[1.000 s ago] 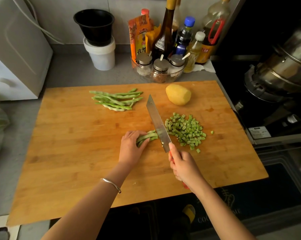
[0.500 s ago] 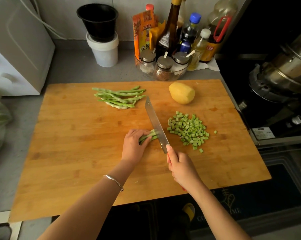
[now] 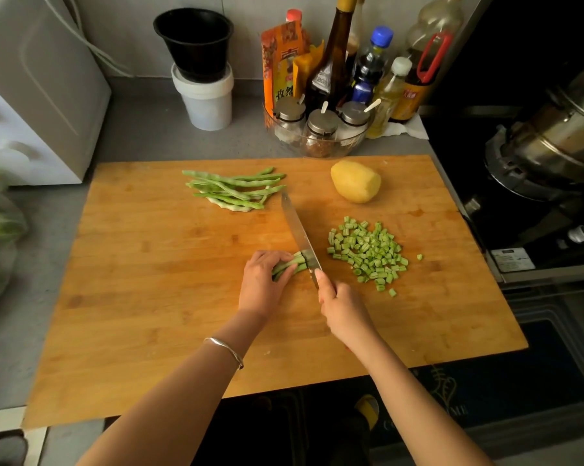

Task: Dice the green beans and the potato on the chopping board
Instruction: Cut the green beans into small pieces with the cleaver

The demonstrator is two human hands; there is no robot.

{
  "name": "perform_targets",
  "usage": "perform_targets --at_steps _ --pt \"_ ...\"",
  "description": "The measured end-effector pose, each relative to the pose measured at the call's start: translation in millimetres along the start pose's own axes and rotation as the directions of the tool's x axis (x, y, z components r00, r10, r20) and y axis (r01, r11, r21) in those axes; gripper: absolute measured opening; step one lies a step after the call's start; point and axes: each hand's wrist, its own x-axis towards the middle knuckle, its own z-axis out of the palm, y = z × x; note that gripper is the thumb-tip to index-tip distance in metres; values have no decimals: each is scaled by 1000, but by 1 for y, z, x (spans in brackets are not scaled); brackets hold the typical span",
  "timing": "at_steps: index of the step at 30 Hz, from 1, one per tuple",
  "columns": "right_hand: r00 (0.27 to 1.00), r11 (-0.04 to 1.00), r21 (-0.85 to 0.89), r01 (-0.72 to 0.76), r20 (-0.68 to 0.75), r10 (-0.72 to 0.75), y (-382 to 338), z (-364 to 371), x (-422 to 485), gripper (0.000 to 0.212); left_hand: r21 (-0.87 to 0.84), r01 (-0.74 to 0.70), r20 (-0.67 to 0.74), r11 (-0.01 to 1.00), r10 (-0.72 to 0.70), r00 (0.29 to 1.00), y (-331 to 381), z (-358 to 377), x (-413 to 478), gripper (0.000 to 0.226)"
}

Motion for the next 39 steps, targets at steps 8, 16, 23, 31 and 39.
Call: perform_targets --at_steps 8,16,23,31,39 --pt "999 967 256 17 -52 -4 19 -27 2 54 2 1 46 1000 -1 999 1 0 3 17" --pt "998 943 326 59 -12 -58 17 -36 -14 52 11 -45 111 999 43 993 10 7 14 19" --pt "998 950 305 65 1 -69 14 -30 -19 52 17 -68 87 998 67 994 9 3 5 24" --pt "998 968 242 61 8 -65 13 -23 -20 53 36 -70 72 997 68 995 7 8 3 15" --pt "998 979 202 35 40 -44 15 -18 -17 53 -5 -52 44 999 52 998 8 10 3 14"
